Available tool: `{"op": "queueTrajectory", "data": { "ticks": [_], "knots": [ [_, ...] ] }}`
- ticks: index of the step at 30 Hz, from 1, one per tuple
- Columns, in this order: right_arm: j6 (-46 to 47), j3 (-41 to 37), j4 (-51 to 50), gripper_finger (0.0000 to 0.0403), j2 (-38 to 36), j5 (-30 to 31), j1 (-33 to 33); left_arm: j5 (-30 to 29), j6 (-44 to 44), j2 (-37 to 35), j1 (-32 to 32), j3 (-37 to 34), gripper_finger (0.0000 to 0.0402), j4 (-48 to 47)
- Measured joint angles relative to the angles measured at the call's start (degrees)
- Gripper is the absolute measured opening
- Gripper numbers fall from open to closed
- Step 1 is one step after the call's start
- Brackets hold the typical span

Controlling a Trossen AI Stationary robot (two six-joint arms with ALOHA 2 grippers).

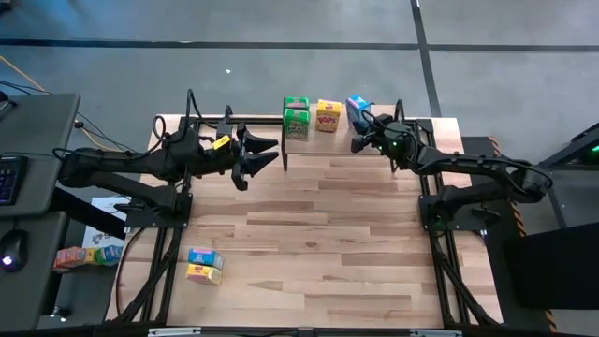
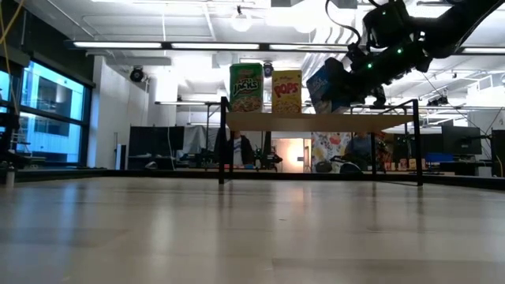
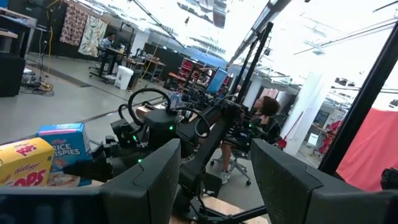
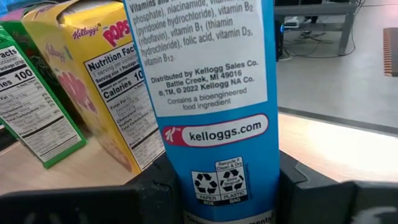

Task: Stack cereal on shelf
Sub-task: Put the top blue cereal box on the shelf

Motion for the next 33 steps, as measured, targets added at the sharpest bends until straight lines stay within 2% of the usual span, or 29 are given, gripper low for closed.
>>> {"op": "queueTrajectory", "data": {
  "ticks": [10,22,33],
  "knots": [
    [-0.14,0.11,-0.91,0.0124,-0.08,-3.03,0.0,0.0,0.0,0.0,0.0,0.0,0.0186,-0.24],
    [1.33,-0.09,-12.46,0.0233,-6.12,-5.51,0.02,0.0,0.02,0.02,0.0,0.0,0.0186,-1.6],
    [1.42,-0.09,-20.82,0.024,-16.83,-5.4,0.02,0.0,0.02,0.02,0.0,0.0,0.0186,-1.75]
  ]
}}
